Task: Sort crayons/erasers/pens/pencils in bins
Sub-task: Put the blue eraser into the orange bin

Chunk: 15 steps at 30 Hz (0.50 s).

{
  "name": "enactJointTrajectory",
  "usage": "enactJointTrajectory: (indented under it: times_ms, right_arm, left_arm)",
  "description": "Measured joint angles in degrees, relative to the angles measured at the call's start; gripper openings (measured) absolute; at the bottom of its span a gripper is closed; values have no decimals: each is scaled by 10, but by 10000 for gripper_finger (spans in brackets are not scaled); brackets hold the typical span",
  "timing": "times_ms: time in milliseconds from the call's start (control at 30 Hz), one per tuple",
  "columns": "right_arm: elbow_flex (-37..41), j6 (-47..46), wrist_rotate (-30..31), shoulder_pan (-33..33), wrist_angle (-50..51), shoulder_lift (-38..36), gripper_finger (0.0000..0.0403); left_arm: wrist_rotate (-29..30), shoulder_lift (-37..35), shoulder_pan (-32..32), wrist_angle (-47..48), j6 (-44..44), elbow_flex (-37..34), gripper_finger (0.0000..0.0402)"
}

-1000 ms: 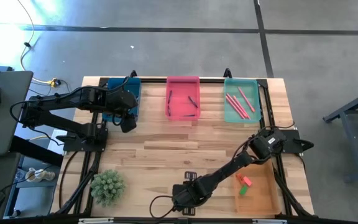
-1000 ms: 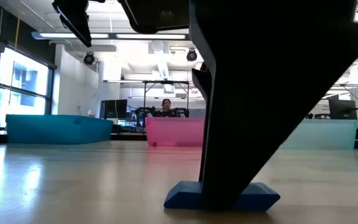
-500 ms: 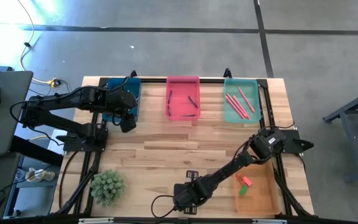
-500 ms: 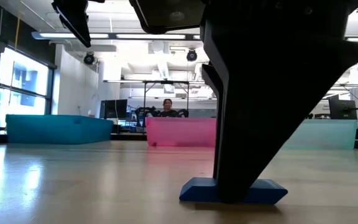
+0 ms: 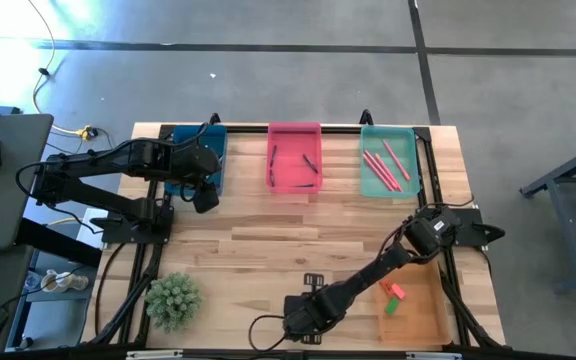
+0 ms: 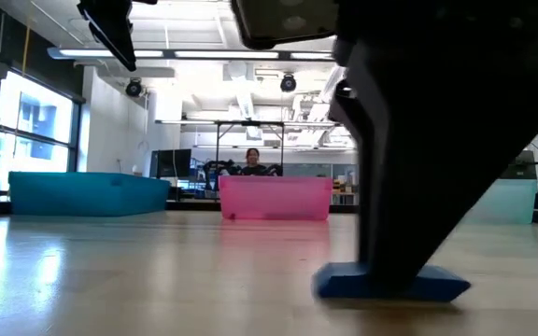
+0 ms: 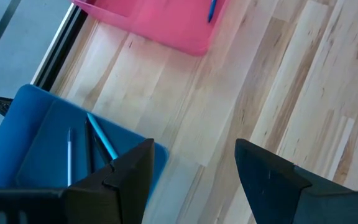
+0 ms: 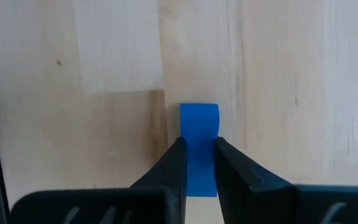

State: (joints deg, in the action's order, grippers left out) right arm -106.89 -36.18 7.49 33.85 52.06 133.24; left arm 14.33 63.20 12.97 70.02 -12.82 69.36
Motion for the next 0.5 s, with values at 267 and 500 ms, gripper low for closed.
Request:
enactJointTrajectory:
  times_ms: [267, 500]
  right_arm:
    - [1, -33, 25, 10, 53, -22, 41]
    - [0, -57, 60, 25, 127, -42, 41]
  left_arm:
    - [1, 0, 0, 1, 0, 0, 213]
    - [11, 0, 0, 0, 0, 0, 213]
